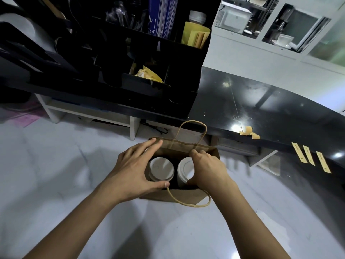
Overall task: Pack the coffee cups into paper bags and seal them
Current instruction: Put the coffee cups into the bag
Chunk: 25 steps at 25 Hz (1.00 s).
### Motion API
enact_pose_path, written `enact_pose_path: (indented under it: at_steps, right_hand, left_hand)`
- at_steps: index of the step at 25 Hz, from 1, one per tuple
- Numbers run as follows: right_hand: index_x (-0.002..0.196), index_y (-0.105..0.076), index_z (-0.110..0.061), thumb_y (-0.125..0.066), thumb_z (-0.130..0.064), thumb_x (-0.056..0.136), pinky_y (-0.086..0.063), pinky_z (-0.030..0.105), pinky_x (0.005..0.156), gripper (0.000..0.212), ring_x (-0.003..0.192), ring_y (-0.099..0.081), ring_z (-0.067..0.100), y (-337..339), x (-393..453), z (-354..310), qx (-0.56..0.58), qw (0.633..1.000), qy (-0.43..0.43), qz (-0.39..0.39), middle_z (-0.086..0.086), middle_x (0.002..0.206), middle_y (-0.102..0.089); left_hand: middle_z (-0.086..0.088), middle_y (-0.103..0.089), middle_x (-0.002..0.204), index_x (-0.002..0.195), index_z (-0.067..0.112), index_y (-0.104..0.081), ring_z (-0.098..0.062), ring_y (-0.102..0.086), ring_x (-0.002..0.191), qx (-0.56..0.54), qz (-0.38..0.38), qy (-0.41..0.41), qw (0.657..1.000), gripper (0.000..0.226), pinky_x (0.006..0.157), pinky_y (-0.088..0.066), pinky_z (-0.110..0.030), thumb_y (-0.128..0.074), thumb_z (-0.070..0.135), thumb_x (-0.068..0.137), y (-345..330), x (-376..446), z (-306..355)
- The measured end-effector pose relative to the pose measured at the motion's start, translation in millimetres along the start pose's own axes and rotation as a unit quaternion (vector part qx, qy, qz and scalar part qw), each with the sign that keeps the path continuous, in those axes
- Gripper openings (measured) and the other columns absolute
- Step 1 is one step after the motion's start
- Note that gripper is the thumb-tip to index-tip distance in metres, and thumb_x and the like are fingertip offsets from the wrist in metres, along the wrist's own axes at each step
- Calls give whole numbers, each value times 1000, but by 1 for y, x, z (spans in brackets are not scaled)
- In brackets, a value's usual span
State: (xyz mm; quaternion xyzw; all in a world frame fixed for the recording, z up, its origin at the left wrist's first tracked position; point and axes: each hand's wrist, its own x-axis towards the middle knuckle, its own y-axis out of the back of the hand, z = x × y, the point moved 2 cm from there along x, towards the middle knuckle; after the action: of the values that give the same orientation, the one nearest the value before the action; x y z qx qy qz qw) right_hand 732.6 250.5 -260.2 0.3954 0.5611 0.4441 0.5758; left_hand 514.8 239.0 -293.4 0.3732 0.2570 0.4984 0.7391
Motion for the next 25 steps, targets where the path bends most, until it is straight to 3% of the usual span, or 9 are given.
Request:
enact_pose_path:
  at_steps: [6,12,17,25]
  right_hand:
    - [140,-45,-24,-84,-33,80,-49,31,74,73,100,-63,24,1,-1,-4,-27,998,48,2,2,120,-57]
    - [135,-48,-23,-79,-31,84,-43,35,99,61,111,-63,22,-9,1,-3,-59,997,54,-6,-1,120,-66]
    - [127,-53,-20,-73,-22,88,-43,35,97,43,107,-66,23,-14,8,-6,-97,994,47,-8,-1,111,-70]
    - [133,-50,-13,-57,-12,98,-44,38,101,36,114,-65,28,-25,14,-13,-131,989,53,-41,6,121,-69]
  left_hand:
    - [28,5,162,153,55,4,-11,-4,151,2,-5,4,1000,113,122,-15,-43,-62,84,67,0,1,1]
    - [30,6,161,153,55,5,-11,-3,151,3,-8,3,1000,111,122,-15,-43,-61,84,68,1,0,-1]
    - [32,6,160,151,57,6,-12,-3,151,1,-12,4,1000,111,122,-16,-44,-60,85,66,0,0,-1]
    - [31,8,160,152,56,6,-10,-1,150,1,-16,7,1000,111,123,-16,-45,-61,83,68,0,-3,-2]
